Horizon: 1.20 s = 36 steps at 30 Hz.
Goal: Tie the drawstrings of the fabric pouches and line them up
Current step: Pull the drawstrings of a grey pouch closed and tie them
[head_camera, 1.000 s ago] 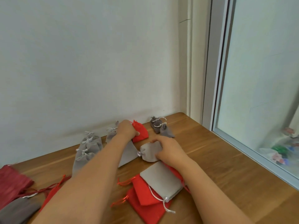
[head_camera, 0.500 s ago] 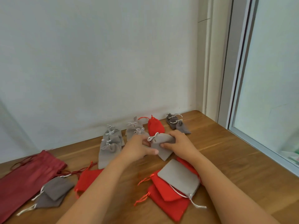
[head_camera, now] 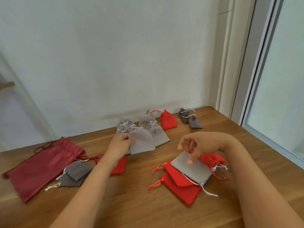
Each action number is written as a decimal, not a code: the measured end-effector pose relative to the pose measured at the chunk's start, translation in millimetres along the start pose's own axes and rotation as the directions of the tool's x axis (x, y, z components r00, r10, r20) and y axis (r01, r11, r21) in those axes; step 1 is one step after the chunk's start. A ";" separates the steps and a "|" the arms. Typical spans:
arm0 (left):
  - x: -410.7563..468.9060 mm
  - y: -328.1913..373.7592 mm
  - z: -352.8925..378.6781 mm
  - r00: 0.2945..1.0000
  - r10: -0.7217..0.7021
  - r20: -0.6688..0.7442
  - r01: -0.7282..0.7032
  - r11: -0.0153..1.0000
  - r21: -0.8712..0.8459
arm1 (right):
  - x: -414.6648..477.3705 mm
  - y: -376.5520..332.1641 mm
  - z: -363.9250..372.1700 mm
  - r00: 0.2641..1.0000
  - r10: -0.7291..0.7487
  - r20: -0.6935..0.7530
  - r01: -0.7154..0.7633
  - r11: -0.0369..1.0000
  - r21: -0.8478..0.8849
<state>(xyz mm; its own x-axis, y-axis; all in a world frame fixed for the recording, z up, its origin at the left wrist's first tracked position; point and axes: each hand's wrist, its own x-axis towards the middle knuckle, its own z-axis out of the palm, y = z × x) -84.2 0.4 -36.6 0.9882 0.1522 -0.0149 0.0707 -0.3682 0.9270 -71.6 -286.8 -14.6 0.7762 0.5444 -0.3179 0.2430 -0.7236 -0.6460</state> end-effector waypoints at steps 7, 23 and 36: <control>-1.5 -27.9 -41.0 0.995 -0.089 -0.043 0.090 0.996 0.016 | 3.3 -2.0 2.9 0.990 0.084 0.114 -0.072 0.992 -0.103; 2.7 -34.4 -44.0 0.987 -0.146 0.073 0.132 0.976 0.176 | 16.7 0.9 11.5 0.981 -0.136 -0.137 0.193 0.722 0.665; -25.9 -47.7 -36.0 0.936 0.115 -0.333 0.010 0.936 0.352 | 13.7 -1.2 12.9 0.978 -0.052 -0.202 0.188 0.638 0.747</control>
<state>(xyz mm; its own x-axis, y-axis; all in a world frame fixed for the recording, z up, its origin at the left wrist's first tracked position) -118.0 47.0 -66.9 0.8877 0.4056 0.2180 0.1237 -0.6661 0.7355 -68.8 -273.1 -27.2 0.8638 0.4847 -0.1373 -0.1333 -0.0429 -0.9901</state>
